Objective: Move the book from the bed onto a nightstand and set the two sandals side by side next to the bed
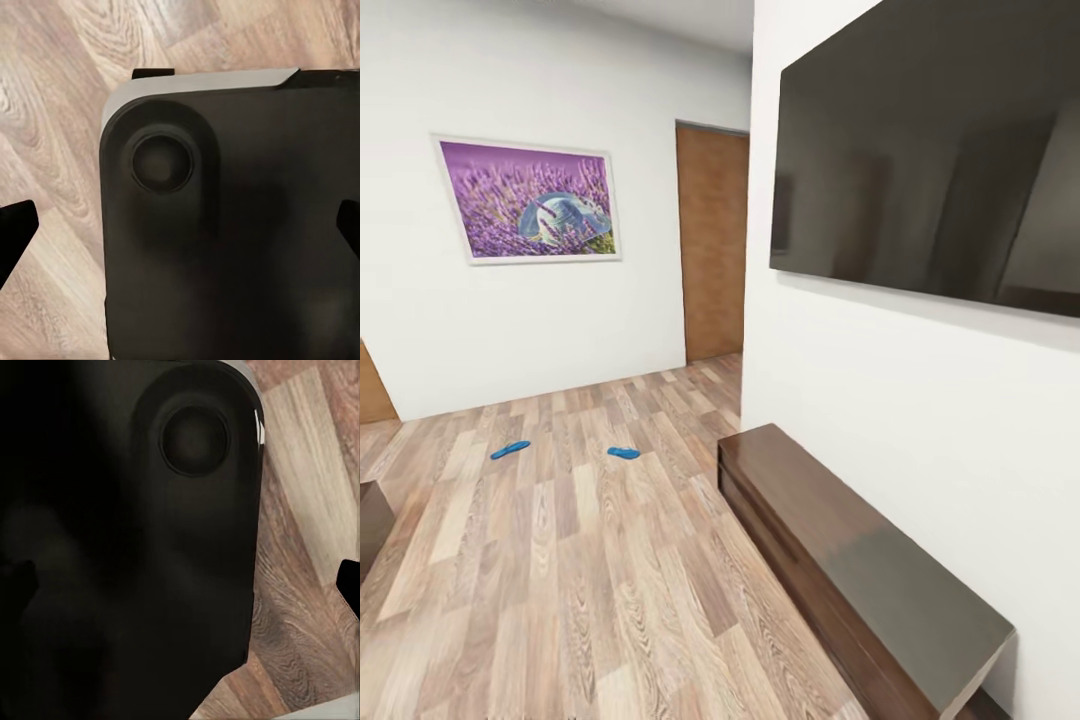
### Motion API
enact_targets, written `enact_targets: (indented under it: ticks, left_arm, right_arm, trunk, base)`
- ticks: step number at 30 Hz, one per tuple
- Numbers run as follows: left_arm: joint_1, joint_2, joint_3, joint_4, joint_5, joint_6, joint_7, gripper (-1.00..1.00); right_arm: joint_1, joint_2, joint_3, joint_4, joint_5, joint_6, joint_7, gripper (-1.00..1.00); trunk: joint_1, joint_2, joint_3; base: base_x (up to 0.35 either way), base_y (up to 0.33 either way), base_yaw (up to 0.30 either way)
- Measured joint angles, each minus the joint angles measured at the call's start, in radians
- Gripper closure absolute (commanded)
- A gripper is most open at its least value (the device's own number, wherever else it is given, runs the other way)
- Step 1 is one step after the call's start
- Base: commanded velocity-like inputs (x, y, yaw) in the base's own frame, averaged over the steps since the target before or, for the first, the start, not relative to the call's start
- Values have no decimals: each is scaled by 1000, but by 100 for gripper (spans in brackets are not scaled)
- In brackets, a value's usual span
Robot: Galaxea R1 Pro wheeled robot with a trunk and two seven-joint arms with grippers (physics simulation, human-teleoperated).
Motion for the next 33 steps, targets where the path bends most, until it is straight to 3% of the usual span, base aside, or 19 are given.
enact_targets:
  ticks: [23,27,33]
  left_arm:
    - [0,-1,0,0,1,-1,0,-100]
    - [0,-22,-2,0,1,-4,0,-100]
    - [0,-27,-1,0,1,-6,0,-100]
  right_arm:
    - [0,0,-1,0,0,0,0,-100]
    - [0,-2,0,0,0,0,0,-100]
    - [0,-3,0,0,0,0,0,-100]
  trunk:
    - [0,0,0]
    - [0,0,0]
    - [0,0,0]
  base:
    - [0,0,292]
    - [0,0,292]
    - [0,0,292]
